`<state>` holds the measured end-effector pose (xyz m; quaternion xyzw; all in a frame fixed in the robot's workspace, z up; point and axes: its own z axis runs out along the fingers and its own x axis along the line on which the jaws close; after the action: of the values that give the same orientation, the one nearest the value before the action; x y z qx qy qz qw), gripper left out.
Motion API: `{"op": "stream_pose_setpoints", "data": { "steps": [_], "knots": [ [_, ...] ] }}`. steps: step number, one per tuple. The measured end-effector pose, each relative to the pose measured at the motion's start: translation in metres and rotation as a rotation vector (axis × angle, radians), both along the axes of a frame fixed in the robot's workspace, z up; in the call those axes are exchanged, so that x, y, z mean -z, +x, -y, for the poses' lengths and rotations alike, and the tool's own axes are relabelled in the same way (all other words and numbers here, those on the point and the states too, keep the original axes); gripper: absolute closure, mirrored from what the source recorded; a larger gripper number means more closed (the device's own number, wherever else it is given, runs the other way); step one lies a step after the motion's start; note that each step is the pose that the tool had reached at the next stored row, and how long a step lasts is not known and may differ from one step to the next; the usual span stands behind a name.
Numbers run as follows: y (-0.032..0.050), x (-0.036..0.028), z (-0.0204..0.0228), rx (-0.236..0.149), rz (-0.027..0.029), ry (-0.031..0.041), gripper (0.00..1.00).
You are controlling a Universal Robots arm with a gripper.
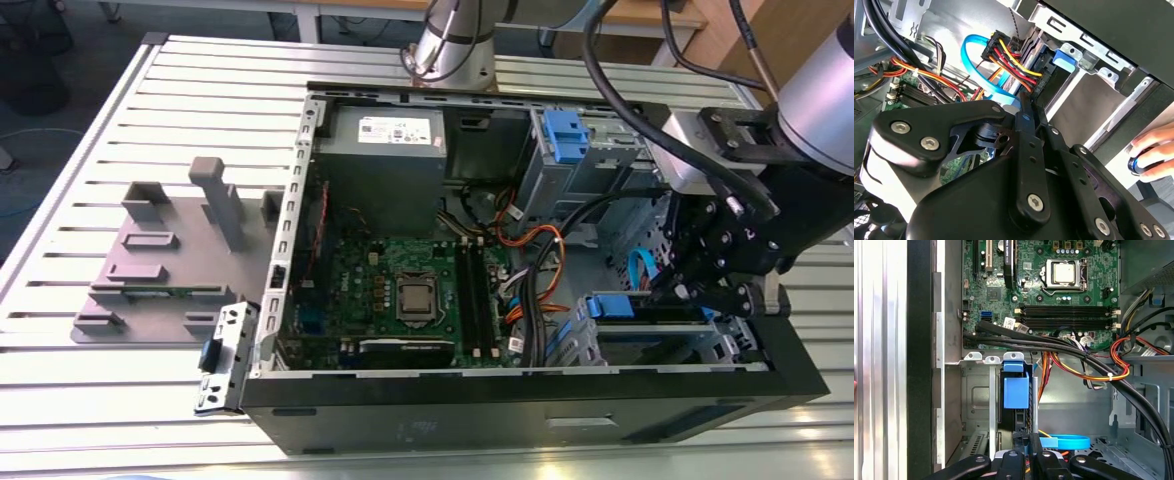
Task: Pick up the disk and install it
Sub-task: 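Insert the second disk wire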
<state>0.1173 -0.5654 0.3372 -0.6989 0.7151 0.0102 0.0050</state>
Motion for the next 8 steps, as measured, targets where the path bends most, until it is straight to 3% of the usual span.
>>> {"op": "stream_pose_setpoints", "data": {
  "steps": [8],
  "knots": [
    [0.0000, 0.0014, 0.0000, 0.000, 0.0000, -0.0002, 0.84]
  ]
}}
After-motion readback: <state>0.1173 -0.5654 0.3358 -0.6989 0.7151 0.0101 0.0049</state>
